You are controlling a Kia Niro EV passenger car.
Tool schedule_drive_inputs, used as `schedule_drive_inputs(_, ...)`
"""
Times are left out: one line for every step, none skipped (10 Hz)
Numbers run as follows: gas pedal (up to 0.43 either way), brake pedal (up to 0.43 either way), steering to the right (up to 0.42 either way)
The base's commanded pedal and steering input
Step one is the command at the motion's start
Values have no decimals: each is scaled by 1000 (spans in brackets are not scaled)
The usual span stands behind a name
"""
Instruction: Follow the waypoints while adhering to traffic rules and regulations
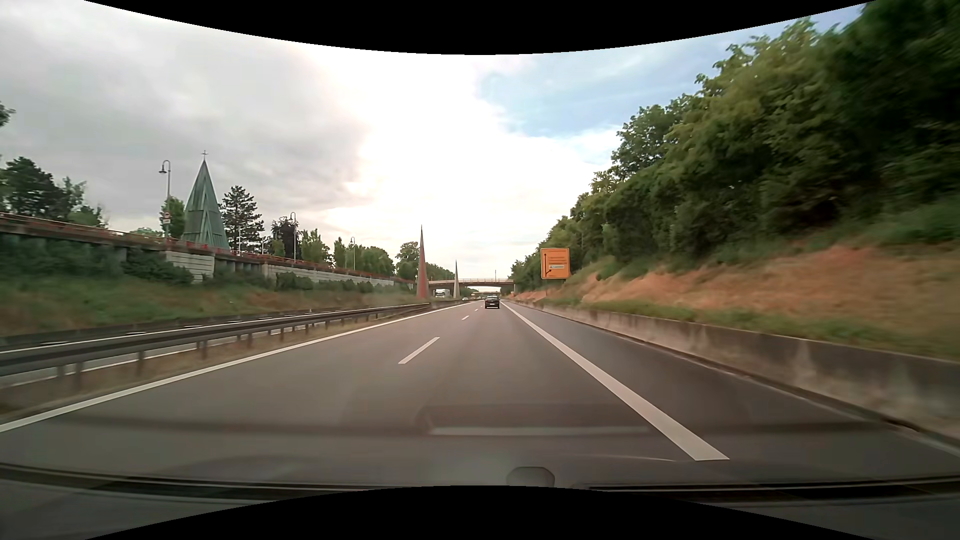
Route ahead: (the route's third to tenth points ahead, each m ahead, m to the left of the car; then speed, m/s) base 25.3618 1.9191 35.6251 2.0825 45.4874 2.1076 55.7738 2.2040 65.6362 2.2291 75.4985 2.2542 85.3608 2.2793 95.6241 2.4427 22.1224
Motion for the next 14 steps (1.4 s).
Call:
schedule_drive_inputs(220,0,-1)
schedule_drive_inputs(220,0,-1)
schedule_drive_inputs(228,0,-1)
schedule_drive_inputs(228,0,-2)
schedule_drive_inputs(228,0,-2)
schedule_drive_inputs(228,0,-2)
schedule_drive_inputs(228,0,-2)
schedule_drive_inputs(228,0,-3)
schedule_drive_inputs(228,0,-4)
schedule_drive_inputs(228,0,-4)
schedule_drive_inputs(228,0,-4)
schedule_drive_inputs(228,0,-4)
schedule_drive_inputs(228,0,-4)
schedule_drive_inputs(228,0,-4)
